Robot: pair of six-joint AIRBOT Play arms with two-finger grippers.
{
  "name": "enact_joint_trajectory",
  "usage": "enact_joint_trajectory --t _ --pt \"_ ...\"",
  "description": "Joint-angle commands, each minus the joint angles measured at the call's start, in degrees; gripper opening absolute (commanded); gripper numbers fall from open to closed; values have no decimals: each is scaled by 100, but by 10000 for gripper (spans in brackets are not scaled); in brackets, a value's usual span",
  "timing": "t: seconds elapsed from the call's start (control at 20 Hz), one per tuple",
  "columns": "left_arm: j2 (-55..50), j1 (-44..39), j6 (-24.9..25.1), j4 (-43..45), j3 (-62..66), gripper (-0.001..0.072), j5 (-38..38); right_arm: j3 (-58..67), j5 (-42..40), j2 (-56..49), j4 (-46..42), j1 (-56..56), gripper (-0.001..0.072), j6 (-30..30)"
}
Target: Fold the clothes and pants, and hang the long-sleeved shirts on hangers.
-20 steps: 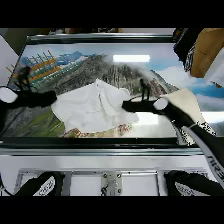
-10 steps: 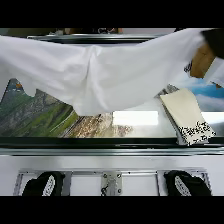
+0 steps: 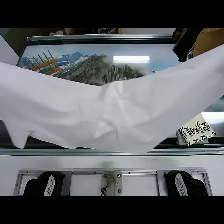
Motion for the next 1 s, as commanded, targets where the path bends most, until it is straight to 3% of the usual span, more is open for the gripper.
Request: enact_joint_trajectory --t 0.0,0.2,0.3,0.35,0.4,0.45,0.6,0.75,0.85,0.95 --pt "-376 -7 -146 -136 -1180 14 -546 -289 424 -514 -96 -2 9 79" --pt "-1263 -7 164 -693 -2573 14 -146 -839 -175 -2122 -122 763 9 -254" --pt "-1740 -7 275 -678 -2946 14 424 -809 -1150 -3095 -138 1303 10 -315" --pt "-2002 -7 273 -619 -3045 14 601 -717 -1578 -3532 -129 1513 64 -315" --pt "-2251 -7 275 -621 -3067 14 616 -579 -1779 -3928 -57 1670 354 -313" --pt "-2492 -7 275 -621 -3062 14 590 -439 -1777 -4260 232 1722 718 -315" --pt "-2955 -7 348 -603 -3062 14 490 -354 -1357 -4481 573 1541 699 -317" --pt "-3097 -7 413 -603 -3095 14 435 -555 -197 -4129 -800 1307 697 -232" --pt "-2979 -7 483 -605 -3235 14 514 -1405 98 -3639 -1589 1412 697 127" --pt "-2767 -7 481 -603 -3482 13 671 -2715 -59 -3097 -1537 1626 697 649"
